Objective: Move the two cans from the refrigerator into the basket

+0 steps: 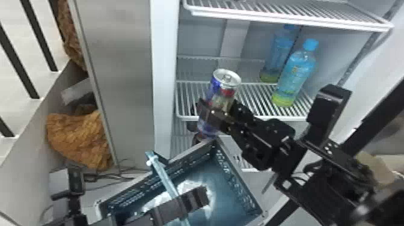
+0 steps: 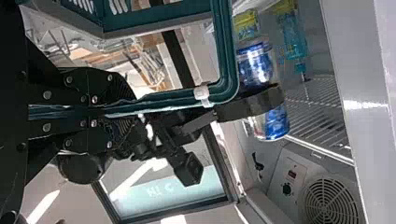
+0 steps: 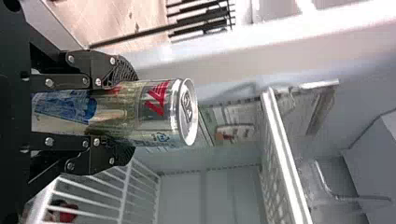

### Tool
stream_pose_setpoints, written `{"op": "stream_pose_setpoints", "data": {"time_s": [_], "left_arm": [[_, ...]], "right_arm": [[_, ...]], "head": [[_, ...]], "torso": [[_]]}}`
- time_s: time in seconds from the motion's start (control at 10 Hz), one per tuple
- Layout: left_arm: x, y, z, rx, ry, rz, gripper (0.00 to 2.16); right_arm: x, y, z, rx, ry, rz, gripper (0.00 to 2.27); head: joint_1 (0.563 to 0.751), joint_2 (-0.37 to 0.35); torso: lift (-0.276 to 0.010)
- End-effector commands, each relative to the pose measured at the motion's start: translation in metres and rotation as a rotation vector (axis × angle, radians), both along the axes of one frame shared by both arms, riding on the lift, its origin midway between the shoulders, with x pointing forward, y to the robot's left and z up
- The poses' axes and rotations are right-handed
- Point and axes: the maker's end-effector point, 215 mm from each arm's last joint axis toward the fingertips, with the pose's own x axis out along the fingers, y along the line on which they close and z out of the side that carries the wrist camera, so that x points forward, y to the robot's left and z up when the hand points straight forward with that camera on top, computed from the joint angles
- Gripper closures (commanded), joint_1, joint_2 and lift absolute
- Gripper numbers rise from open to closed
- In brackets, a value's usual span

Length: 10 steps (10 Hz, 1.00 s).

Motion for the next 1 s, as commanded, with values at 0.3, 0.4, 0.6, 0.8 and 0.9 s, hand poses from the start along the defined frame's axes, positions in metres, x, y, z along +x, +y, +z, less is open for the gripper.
{"op": "stream_pose_setpoints", "data": {"time_s": [0.3,0.4,0.6,0.8,0.9], "left_arm": [[0.001,0.001,0.0,-0.004,0.002,0.006,1.2],[0.001,0.002,0.0,-0.003,0.004,0.008,1.2],[0.001,0.003,-0.001,-0.003,0.006,0.012,1.2],[0.001,0.002,-0.001,-0.005,0.006,0.011,1.2],[0.001,0.003,-0.001,-0.004,0.008,0.012,1.2]], "right_arm": [[-0.052,0.004,-0.028,-0.046,0.13,0.063,1.27],[-0.064,0.005,-0.037,-0.059,0.165,0.076,1.27],[-0.081,0.001,-0.048,-0.083,0.214,0.08,1.27],[-0.09,-0.014,-0.06,-0.113,0.257,0.066,1.24],[-0.095,-0.016,-0.065,-0.115,0.278,0.067,1.08]], "head": [[0.695,-0.161],[0.695,-0.165],[0.695,-0.168],[0.695,-0.182],[0.695,-0.196]], "torso": [[-0.035],[-0.035],[-0.035],[-0.035],[-0.035]]}}
